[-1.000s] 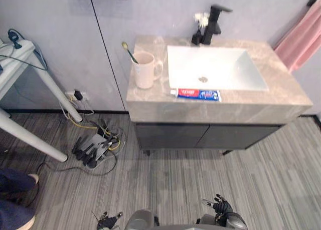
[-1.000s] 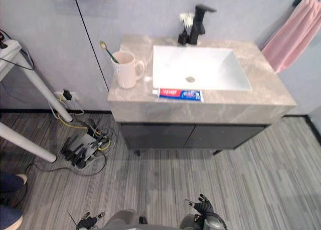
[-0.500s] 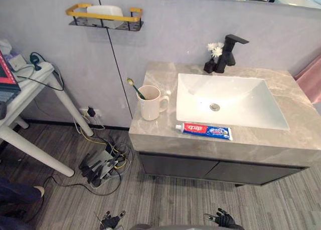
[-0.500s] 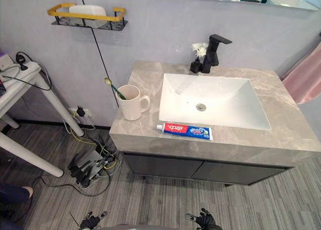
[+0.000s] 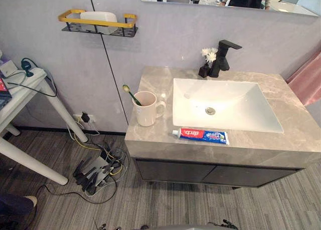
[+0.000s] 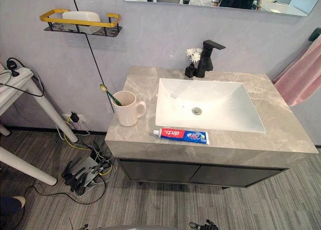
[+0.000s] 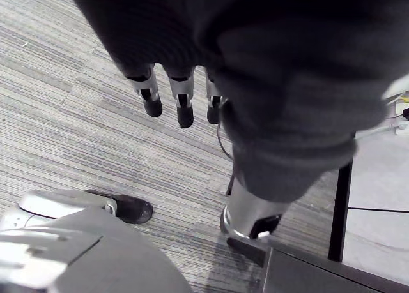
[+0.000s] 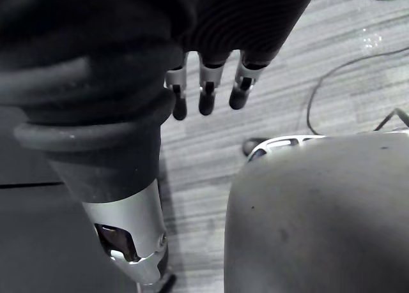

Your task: Organize washtable

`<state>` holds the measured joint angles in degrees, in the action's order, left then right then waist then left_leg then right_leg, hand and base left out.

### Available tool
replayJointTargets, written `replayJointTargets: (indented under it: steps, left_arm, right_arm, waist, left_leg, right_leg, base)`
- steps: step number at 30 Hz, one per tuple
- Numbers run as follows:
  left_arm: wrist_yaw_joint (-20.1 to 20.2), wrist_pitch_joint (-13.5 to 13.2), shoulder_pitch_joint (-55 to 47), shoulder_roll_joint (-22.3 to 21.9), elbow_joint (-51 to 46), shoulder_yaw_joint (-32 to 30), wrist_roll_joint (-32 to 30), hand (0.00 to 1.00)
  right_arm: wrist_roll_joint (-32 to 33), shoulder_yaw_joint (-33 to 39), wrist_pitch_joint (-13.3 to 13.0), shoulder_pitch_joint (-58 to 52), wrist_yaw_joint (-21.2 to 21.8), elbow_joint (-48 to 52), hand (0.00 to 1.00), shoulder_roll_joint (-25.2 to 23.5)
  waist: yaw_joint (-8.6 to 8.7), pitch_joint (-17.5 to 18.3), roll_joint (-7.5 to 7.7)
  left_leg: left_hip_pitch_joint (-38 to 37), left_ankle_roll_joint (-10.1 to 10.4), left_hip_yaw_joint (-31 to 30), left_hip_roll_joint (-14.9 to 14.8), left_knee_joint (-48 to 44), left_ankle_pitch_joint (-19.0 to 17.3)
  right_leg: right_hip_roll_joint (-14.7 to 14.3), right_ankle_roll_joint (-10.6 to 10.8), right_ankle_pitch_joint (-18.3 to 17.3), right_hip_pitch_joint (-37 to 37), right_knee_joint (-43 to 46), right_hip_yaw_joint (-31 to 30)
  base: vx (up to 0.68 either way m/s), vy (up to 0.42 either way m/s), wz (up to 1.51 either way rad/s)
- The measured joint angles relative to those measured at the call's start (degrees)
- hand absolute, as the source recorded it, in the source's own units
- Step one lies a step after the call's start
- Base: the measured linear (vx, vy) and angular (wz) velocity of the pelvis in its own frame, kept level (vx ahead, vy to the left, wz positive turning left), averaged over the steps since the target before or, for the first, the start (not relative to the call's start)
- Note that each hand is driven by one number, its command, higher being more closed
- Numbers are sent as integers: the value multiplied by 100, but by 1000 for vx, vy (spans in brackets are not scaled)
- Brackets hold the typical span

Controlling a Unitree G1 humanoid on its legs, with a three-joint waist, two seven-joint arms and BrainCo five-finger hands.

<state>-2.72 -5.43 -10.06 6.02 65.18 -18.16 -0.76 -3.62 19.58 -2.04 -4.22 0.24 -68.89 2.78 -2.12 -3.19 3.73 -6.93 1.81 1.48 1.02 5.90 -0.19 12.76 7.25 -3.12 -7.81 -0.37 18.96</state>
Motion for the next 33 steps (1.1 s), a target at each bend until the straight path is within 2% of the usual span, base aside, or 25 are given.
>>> replayJointTargets:
  steps: [8,14,18,24,28,30,32,33]
  left_arm:
    - [0,-11,-1,-1,9,-2,4,0]
    - [2,-32,-2,-11,28,-35,12,0]
    - [5,-70,-8,-21,73,-58,13,0]
    - [15,-70,-13,-40,197,-374,254,0]
    - [23,-63,-97,-208,235,-1075,494,0]
    - [43,-48,-220,-293,233,-1648,609,0]
    - [56,-3,-273,-221,210,-2622,821,0]
    - [55,7,-288,-173,177,-2872,911,0]
  right_arm:
    - [2,-23,-19,-10,-7,0,0,2]
    - [5,-51,-155,-32,-38,0,0,3]
    - [9,-144,-196,-24,-56,1,0,10]
    - [22,-158,-210,-28,-57,1,0,14]
    - [26,-90,-213,-52,-49,1,0,11]
    - [25,16,-219,-94,-30,0,0,0]
    - [25,137,-242,-245,-5,-2,0,0]
    - [24,164,-242,-261,-2,-3,0,1]
  waist:
    - [3,-4,-7]
    - [23,-9,-17]
    - [89,-9,-25]
    - [113,-9,-32]
    - [93,-13,-38]
    - [56,-13,-44]
    - [-69,-8,-60]
    - [-82,-7,-65]
  left_leg:
    - [6,0,5,-1,1,0]
    - [40,0,19,-6,3,-2]
    - [60,0,33,-9,3,-2]
    - [58,0,29,-11,3,-2]
    - [62,0,9,-11,3,-1]
    - [82,0,-21,-11,3,-1]
    - [135,-2,-157,-6,3,1]
    - [144,-2,-185,-6,3,1]
  right_leg:
    - [0,0,-2,10,0,-4]
    - [-6,4,-7,25,-12,-8]
    - [-16,5,-5,21,-20,-7]
    - [-20,6,-4,16,-22,-4]
    - [-19,3,-6,16,-21,5]
    - [-19,7,-11,17,-22,24]
    - [-19,-7,-49,6,-23,160]
    - [-20,-14,-59,-4,-22,194]
  base:
    - [0,0,0]
    - [0,0,0]
    - [0,0,0]
    - [0,0,0]
    - [0,0,0]
    - [0,0,4]
    - [16,-17,26]
    - [28,-33,29]
